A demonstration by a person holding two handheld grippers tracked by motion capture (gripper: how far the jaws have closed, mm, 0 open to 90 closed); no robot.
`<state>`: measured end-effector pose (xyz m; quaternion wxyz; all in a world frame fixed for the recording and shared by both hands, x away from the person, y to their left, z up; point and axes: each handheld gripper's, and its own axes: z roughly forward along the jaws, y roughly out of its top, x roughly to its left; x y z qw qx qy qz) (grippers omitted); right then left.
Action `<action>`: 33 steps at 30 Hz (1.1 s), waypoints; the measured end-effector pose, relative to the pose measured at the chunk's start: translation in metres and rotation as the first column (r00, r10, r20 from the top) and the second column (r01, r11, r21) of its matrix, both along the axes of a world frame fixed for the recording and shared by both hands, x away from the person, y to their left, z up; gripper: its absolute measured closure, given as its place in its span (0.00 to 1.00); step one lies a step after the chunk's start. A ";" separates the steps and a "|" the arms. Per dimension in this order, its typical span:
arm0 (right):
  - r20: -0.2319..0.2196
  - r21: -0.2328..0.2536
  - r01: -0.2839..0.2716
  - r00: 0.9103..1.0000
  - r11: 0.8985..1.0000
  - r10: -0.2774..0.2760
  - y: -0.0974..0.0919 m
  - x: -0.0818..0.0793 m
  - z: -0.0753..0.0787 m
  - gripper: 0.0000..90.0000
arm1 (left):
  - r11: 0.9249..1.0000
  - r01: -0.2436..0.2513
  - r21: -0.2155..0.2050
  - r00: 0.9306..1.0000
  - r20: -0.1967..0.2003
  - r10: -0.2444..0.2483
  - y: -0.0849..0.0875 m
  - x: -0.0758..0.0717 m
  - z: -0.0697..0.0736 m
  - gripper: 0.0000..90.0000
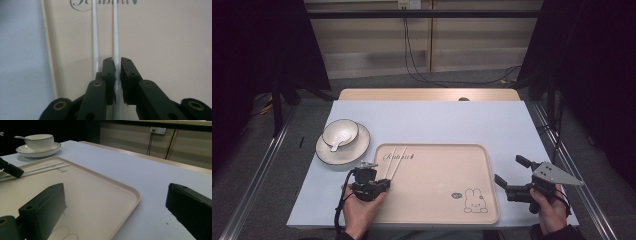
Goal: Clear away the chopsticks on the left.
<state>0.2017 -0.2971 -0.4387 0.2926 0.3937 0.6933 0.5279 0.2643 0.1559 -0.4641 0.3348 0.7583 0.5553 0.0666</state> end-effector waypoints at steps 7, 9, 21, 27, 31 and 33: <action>-0.001 0.002 0.001 1.000 1.000 -0.001 0.000 0.000 0.000 0.02 | 0.999 0.033 -0.009 0.999 0.006 -0.033 0.000 0.001 0.000 0.85; -0.004 0.004 -0.002 1.000 1.000 0.002 0.000 0.000 0.000 0.02 | 0.998 0.054 -0.024 0.998 0.013 -0.054 0.001 0.002 0.001 0.79; 0.001 0.006 -0.004 1.000 1.000 0.004 -0.001 0.000 0.000 0.02 | 0.956 0.272 -0.113 0.930 0.285 -0.231 0.026 -0.008 0.028 0.37; 0.001 0.006 -0.002 1.000 1.000 0.002 0.000 0.000 0.000 0.02 | 0.962 0.260 -0.081 0.889 0.410 -0.206 0.058 -0.018 0.036 0.11; -0.002 0.005 -0.001 1.000 1.000 0.001 -0.001 0.000 0.000 0.02 | 0.954 0.287 -0.083 0.858 0.464 -0.218 0.084 -0.024 0.038 0.04; -0.003 0.006 0.002 1.000 1.000 -0.002 -0.001 0.000 0.000 0.02 | 0.949 0.304 -0.078 0.830 0.510 -0.224 0.097 -0.030 0.038 0.03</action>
